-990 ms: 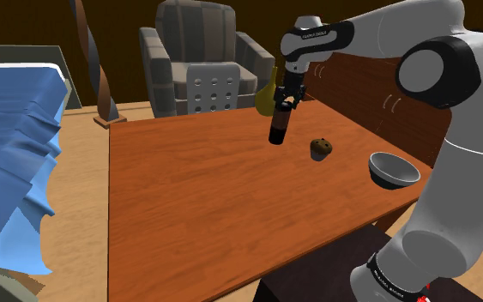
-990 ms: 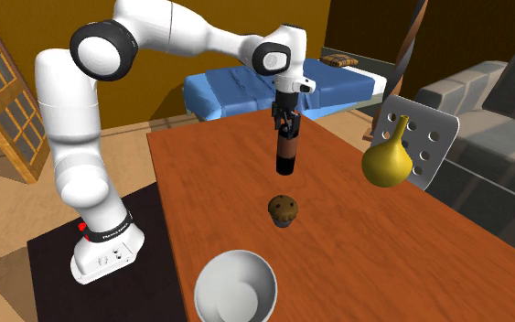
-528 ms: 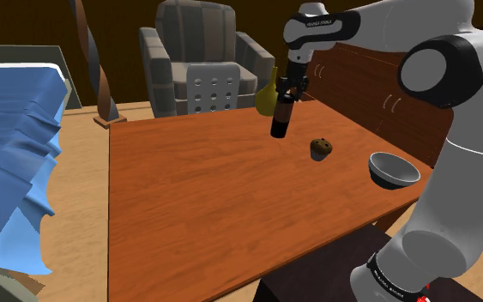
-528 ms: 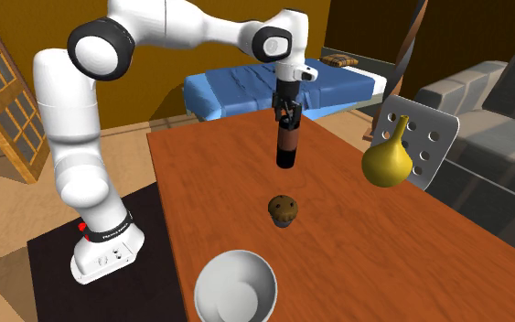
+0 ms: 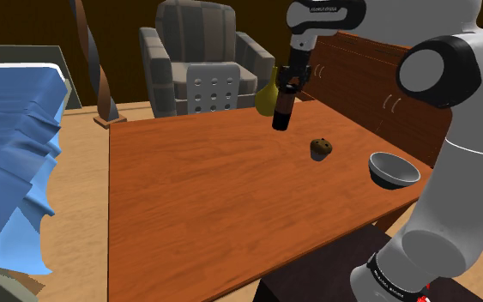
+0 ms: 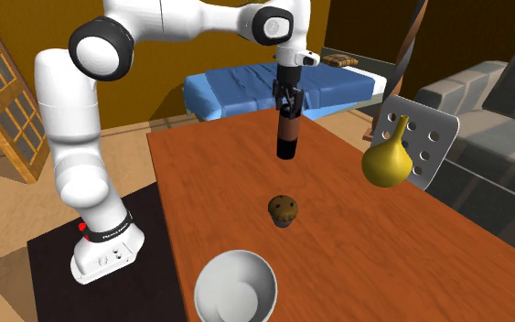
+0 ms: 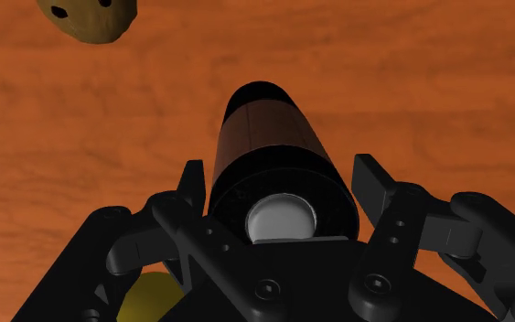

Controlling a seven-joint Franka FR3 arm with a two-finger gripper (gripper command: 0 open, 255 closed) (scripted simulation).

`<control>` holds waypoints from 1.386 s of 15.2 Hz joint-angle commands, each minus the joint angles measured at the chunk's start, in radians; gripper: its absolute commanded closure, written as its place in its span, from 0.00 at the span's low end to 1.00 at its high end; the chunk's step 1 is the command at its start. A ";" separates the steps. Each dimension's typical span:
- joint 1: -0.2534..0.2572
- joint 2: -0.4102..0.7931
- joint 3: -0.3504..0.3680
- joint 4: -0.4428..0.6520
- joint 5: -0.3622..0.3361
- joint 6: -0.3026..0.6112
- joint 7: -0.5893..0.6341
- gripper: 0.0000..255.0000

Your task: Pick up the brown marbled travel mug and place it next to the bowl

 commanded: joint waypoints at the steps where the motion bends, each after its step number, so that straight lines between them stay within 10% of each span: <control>1: -0.001 0.003 0.000 0.032 0.001 -0.028 0.001 1.00; 21: -0.055 0.153 -0.004 0.535 0.045 -0.383 -0.006 1.00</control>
